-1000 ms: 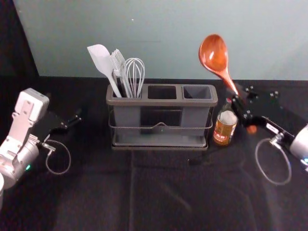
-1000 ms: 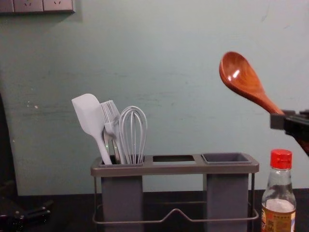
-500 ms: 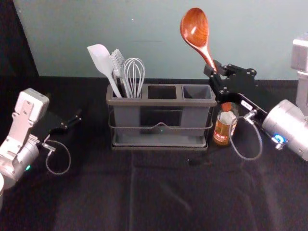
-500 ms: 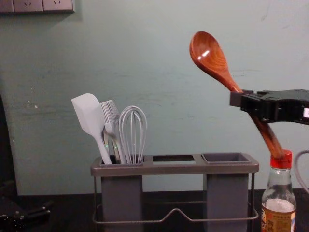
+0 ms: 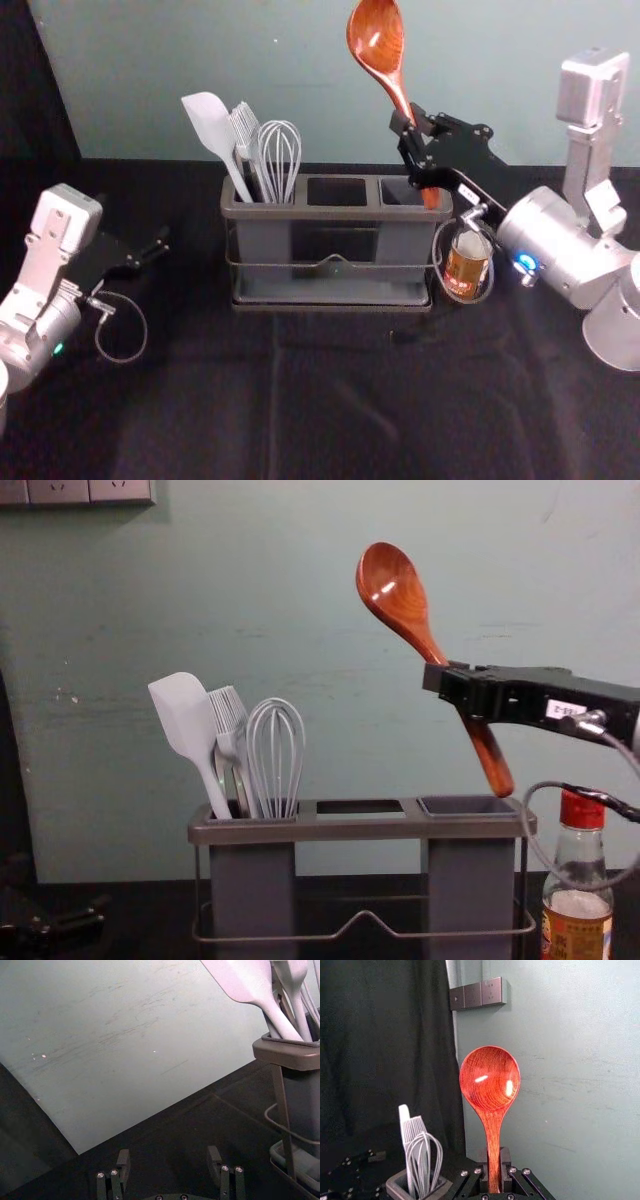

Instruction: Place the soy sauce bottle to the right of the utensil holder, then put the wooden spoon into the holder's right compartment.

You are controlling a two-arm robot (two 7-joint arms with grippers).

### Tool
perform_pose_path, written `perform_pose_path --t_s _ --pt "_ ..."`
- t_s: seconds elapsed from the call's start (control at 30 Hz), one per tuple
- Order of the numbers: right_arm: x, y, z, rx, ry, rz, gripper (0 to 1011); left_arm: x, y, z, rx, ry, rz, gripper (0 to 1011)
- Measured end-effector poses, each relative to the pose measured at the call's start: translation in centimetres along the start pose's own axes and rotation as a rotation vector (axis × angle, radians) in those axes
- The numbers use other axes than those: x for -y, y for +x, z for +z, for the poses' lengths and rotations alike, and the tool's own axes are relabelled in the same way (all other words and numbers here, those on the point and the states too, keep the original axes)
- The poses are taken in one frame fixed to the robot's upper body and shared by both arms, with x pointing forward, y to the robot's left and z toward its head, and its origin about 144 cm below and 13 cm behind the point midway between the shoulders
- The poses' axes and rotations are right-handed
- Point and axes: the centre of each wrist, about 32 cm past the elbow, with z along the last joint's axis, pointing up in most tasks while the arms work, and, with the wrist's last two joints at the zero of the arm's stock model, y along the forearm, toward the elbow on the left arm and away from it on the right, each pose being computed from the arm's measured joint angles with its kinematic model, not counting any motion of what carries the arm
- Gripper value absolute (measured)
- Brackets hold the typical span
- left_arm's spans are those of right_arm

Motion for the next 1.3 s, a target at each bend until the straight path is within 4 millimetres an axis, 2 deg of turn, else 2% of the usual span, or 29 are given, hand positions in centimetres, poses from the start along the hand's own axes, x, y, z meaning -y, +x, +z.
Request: perform_pose_path --t_s 0.73,1.3 --pt "-3.1 -1.2 -1.9 -0.047 0.023 -0.049 142 0.0 0.0 0.0 0.000 0.000 0.000 1005" --pt "-3.5 -1.7 -2.9 -0.050 0.034 -0.087 140 0.0 0.0 0.0 0.000 0.000 0.000 1005"
